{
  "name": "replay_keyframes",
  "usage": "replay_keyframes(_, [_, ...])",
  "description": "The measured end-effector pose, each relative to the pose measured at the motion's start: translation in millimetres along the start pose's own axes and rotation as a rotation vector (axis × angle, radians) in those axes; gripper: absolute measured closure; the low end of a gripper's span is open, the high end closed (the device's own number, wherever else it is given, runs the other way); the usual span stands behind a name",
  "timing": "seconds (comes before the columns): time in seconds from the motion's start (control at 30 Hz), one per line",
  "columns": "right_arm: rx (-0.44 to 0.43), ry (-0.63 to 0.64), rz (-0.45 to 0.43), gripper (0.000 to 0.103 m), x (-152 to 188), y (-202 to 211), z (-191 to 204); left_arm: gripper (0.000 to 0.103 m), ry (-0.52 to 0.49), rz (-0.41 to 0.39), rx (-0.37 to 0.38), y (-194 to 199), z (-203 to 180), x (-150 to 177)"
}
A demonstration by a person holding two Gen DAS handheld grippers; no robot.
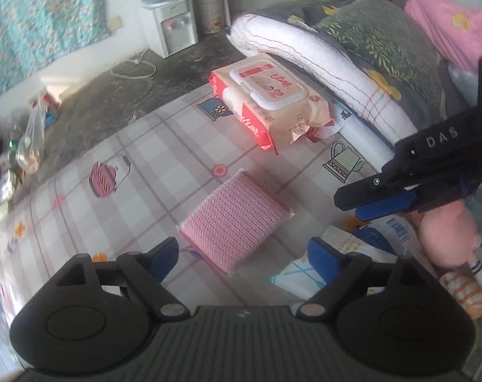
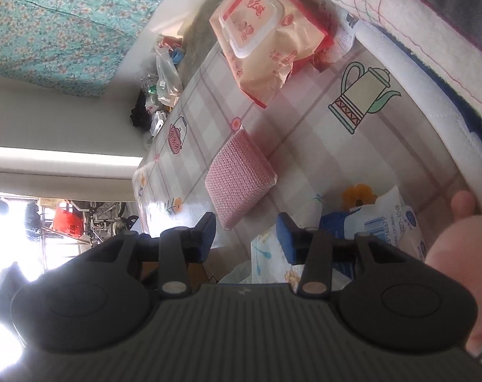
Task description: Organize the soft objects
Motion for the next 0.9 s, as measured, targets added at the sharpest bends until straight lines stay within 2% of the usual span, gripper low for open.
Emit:
replay_keyframes(0.1, [-0.011, -0.015, 0.018, 0.058, -9.5, -12.4, -8.3, 0.006, -0.154, -0.04, -0.031, -22.5, -15.7, -11.6])
replay_keyframes(0.2, [-0.016, -0.036, 0.03, 0.057, -19.6, -20.3, -17.3, 0.006, -0.236, 0.014, 0.001, -49.3, -27.9, -11.5])
replay_keyframes(0.27, [-0.019, -0.047, 0.031, 0.057, -25.6, -24.1, -25.5, 0.006, -0.282, 0.043, -0.005, -65.6, -34.8, -8.2])
replay_keyframes(0.43, [-0.027, -0.075, 0.036, 0.056, -33.1, -32.9, -40.0, 0.007, -0.29, 0.077, 0.001, -89.2, -41.3, -6.0])
replay_keyframes(0.47, [-0.029, -0.08, 0.038, 0.056, -32.6, -34.0, -42.4, 0.01, -0.279, 0.09, -0.001, -93.6, -40.7, -6.4])
replay_keyframes(0.53, [-0.032, -0.086, 0.039, 0.056, -32.4, -37.1, -45.1, 0.023, -0.245, 0.122, -0.008, -100.1, -38.9, -7.4])
replay_keyframes(0.63, [-0.041, -0.088, 0.034, 0.055, -32.7, -39.7, -44.3, 0.033, -0.19, 0.11, -0.02, -98.3, -33.0, -14.1])
replay_keyframes(0.7, [-0.055, -0.086, 0.023, 0.055, -33.2, -38.3, -40.1, 0.05, -0.152, 0.102, -0.021, -91.9, -28.9, -19.9])
replay_keyframes(0.73, [-0.064, -0.087, 0.016, 0.055, -31.9, -36.8, -37.2, 0.054, -0.125, 0.1, -0.019, -87.9, -26.0, -23.1])
replay_keyframes(0.8, [-0.089, -0.085, 0.0, 0.054, -30.6, -33.8, -30.5, 0.074, -0.062, 0.109, -0.004, -80.1, -19.4, -27.5])
replay_keyframes(0.87, [-0.104, -0.08, -0.015, 0.054, -29.1, -31.2, -22.9, 0.08, -0.006, 0.127, 0.013, -74.4, -13.7, -29.1])
replay_keyframes(0.9, [-0.113, -0.075, -0.02, 0.054, -27.3, -30.3, -17.9, 0.079, 0.021, 0.13, 0.019, -70.9, -11.2, -30.0])
Point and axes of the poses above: each gripper's, at about its wrist camera, not at the fingertips, and y roughly against the way its jaws point, z to its left, x to its underside, the point moved 8 cm from there along -y, roughly the way its jaws point, and after that the axes turned 13 degrees about -x, right-handed, at the moved point
